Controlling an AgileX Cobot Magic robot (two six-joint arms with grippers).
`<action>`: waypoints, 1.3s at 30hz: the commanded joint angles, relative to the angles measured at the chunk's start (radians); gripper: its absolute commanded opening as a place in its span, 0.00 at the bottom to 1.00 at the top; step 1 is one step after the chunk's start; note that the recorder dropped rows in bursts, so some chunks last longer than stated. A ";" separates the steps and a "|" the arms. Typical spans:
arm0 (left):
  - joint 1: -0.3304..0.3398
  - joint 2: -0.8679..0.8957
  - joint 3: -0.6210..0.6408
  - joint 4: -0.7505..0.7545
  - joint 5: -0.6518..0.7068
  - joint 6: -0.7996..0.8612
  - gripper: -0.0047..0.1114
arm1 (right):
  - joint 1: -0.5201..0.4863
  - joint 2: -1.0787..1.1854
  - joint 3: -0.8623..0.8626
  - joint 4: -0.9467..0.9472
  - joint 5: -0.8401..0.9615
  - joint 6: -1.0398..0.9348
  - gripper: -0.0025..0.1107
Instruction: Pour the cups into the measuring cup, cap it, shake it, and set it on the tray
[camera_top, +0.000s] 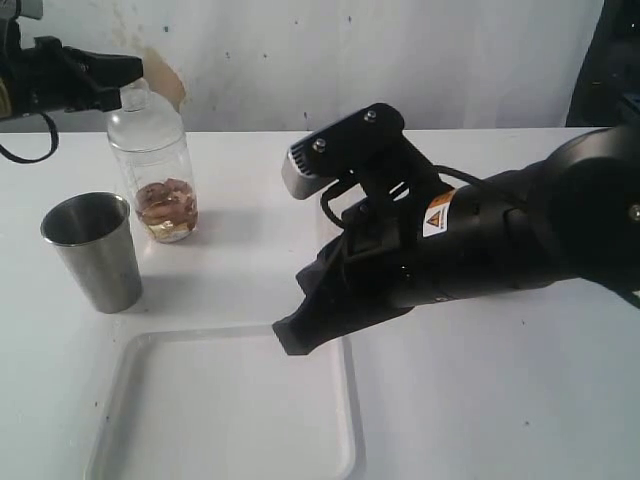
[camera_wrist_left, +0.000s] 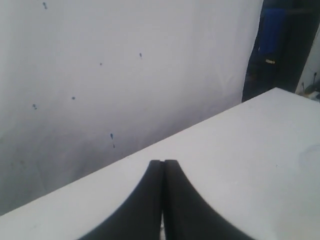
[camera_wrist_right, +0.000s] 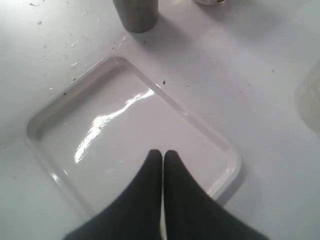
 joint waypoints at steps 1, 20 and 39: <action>-0.039 -0.007 -0.049 0.264 0.139 -0.155 0.04 | 0.002 -0.008 0.010 0.003 -0.014 0.003 0.02; -0.106 0.009 -0.033 0.466 0.325 -0.358 0.04 | 0.002 -0.008 0.010 0.002 -0.009 0.003 0.02; -0.102 -0.118 -0.027 0.424 0.338 -0.357 0.04 | 0.002 -0.008 0.010 0.002 -0.006 0.003 0.02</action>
